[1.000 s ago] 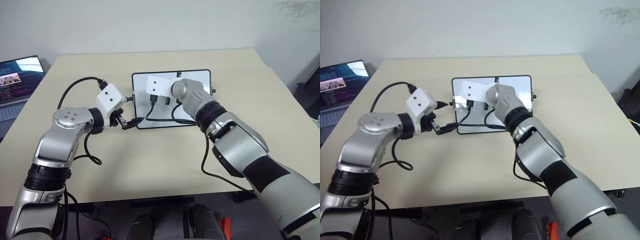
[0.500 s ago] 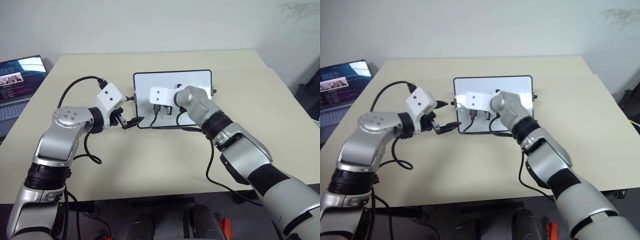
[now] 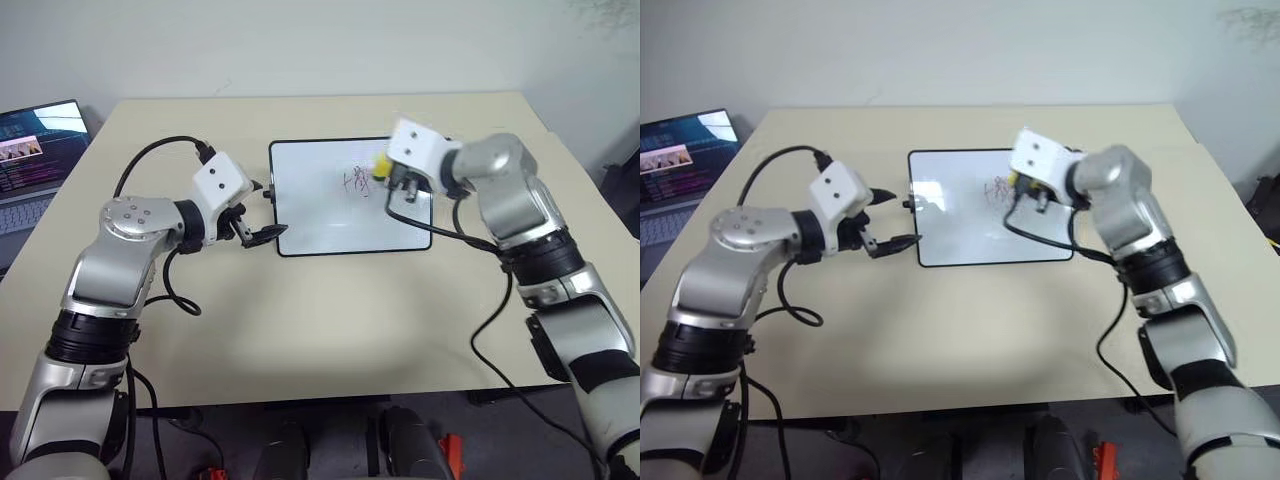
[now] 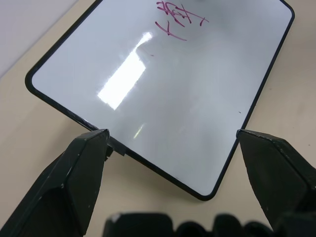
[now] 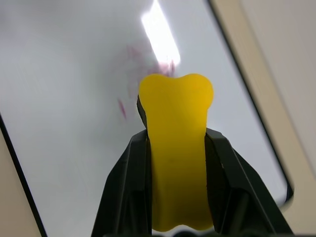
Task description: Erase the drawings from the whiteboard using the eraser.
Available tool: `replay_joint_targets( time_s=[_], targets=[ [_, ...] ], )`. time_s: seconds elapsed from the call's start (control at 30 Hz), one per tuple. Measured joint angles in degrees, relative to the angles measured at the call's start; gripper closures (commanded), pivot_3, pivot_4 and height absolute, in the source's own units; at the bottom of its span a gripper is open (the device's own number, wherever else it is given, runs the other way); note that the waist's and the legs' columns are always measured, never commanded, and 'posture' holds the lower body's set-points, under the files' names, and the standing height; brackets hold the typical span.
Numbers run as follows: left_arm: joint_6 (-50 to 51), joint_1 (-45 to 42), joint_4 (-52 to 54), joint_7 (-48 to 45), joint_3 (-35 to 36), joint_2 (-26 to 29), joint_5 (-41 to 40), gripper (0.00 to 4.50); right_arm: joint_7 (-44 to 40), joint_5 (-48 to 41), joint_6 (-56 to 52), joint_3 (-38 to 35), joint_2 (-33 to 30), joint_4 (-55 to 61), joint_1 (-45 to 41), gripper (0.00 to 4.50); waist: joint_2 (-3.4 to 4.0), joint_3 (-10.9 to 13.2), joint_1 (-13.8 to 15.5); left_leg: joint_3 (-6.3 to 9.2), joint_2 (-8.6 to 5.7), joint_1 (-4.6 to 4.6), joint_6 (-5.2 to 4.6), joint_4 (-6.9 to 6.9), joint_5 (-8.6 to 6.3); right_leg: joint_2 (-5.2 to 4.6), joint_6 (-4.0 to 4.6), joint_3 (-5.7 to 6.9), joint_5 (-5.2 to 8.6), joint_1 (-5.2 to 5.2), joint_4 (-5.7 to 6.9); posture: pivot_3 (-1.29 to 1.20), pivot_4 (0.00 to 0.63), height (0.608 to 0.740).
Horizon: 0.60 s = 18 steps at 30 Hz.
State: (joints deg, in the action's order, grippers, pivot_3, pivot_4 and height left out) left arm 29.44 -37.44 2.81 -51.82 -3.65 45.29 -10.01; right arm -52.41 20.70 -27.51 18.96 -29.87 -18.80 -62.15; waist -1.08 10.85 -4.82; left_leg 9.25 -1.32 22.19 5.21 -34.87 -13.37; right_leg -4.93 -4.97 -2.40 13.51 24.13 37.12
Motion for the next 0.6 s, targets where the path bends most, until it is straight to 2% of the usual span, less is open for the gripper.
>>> replay_joint_targets(
  time_s=[0.07,0.2,0.4,0.6],
  targets=[
    [-0.2,-1.4,-0.4,-0.4,-0.8,0.0,0.2,0.0,1.2,1.0,1.1,0.0,-3.1,-1.3,-0.1,3.47,0.0,0.0,-0.2,0.0,0.02,0.03,0.0,0.01,0.0,0.0,0.0,0.0,0.0,0.02,-0.03,0.0,0.15,0.74],
    [-1.3,-3.1,-0.6,-1.1,-1.3,0.0,0.7,0.0,2.6,2.2,3.4,0.2,-5.0,-3.4,-0.2,3.47,0.0,0.0,-0.4,-0.05,0.02,0.03,-0.02,0.02,-0.01,0.0,0.0,-0.02,0.0,0.02,-0.06,0.0,0.15,0.74],
    [-2.5,-3.7,-3.1,0.0,-1.3,0.0,3.2,0.0,4.7,2.6,4.5,0.1,-4.8,-5.1,-1.7,3.47,0.0,0.0,-0.3,-0.04,0.01,0.04,-0.02,0.0,-0.01,0.0,-0.01,-0.02,0.0,0.01,-0.05,0.0,0.15,0.74],
    [-3.5,-3.9,-3.3,1.2,-1.3,-0.1,4.0,0.0,8.8,2.2,3.8,-3.1,-3.9,-8.7,-6.1,3.47,0.0,0.0,-0.1,-0.03,0.02,0.06,-0.02,0.0,-0.01,-0.01,0.0,0.0,-0.01,0.0,-0.09,0.0,0.15,0.74]
  ],
)
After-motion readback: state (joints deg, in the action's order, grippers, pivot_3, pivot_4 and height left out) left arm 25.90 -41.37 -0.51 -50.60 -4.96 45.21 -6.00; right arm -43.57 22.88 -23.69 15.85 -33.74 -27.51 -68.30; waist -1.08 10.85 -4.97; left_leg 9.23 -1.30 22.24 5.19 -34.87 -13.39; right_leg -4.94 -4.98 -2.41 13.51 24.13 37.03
